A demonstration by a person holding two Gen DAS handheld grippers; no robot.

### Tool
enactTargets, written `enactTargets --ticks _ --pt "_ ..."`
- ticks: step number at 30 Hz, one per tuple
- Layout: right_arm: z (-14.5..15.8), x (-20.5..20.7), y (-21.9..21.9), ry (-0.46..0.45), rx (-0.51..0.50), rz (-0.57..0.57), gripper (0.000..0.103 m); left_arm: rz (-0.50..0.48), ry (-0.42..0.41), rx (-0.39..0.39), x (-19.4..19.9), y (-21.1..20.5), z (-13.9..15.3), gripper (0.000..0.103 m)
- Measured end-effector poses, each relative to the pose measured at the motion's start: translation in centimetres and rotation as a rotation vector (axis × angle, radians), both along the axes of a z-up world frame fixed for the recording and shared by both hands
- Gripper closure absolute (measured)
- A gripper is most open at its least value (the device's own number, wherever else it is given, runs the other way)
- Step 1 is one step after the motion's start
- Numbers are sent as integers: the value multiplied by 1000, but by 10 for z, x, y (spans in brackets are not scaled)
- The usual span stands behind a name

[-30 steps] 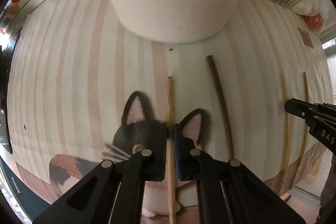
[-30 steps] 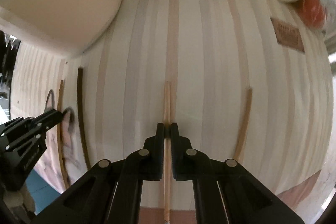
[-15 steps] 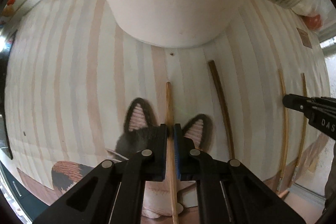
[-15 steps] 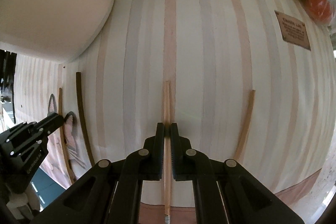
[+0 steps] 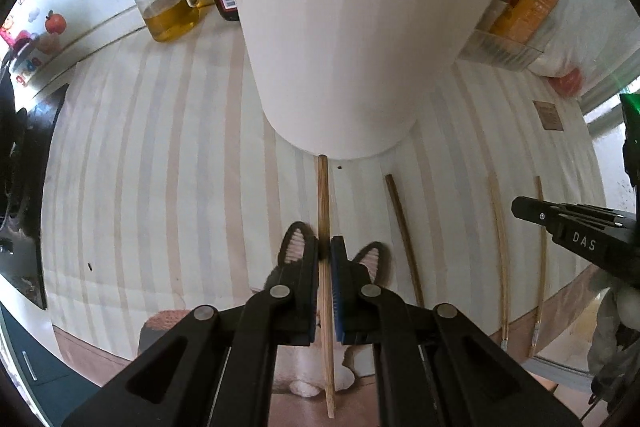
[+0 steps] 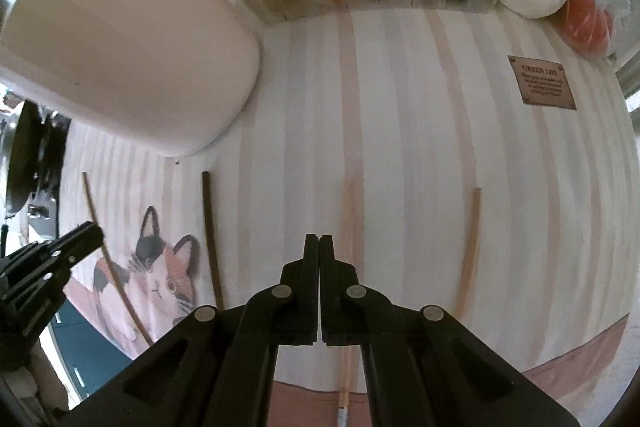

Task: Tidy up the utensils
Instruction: 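Hold the light chopstick in the left tool while the right tool reopens over another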

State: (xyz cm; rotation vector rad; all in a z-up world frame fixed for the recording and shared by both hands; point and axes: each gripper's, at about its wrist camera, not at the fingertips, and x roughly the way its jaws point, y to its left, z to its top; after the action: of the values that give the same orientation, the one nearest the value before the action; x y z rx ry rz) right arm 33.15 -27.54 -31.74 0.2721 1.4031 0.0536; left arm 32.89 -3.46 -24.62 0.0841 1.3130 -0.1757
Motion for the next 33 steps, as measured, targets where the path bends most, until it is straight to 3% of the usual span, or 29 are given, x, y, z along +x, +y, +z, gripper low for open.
enactTargets --ticks 8,12,15,19,28,30,33 --pt "-37 25 17 162 -89 36 101 38 39 30 11 2 -24 100" --pt "-35 39 18 170 -124 34 102 52 48 24 13 7 -28 100" --pt "-37 37 25 153 -122 44 103 60 46 12 12 10 -28 100" --pt "-29 22 11 97 -65 -28 103 59 34 -1 9 14 -21 100" --pt "32 11 -14 -73 31 -62 103 63 -2 -29 2 18 -1 100" --pt "36 9 -14 -74 59 -58 103 60 -14 -37 -1 18 6 100" --pt "25 6 -11 -30 20 -25 103 51 -27 -35 -2 17 13 100"
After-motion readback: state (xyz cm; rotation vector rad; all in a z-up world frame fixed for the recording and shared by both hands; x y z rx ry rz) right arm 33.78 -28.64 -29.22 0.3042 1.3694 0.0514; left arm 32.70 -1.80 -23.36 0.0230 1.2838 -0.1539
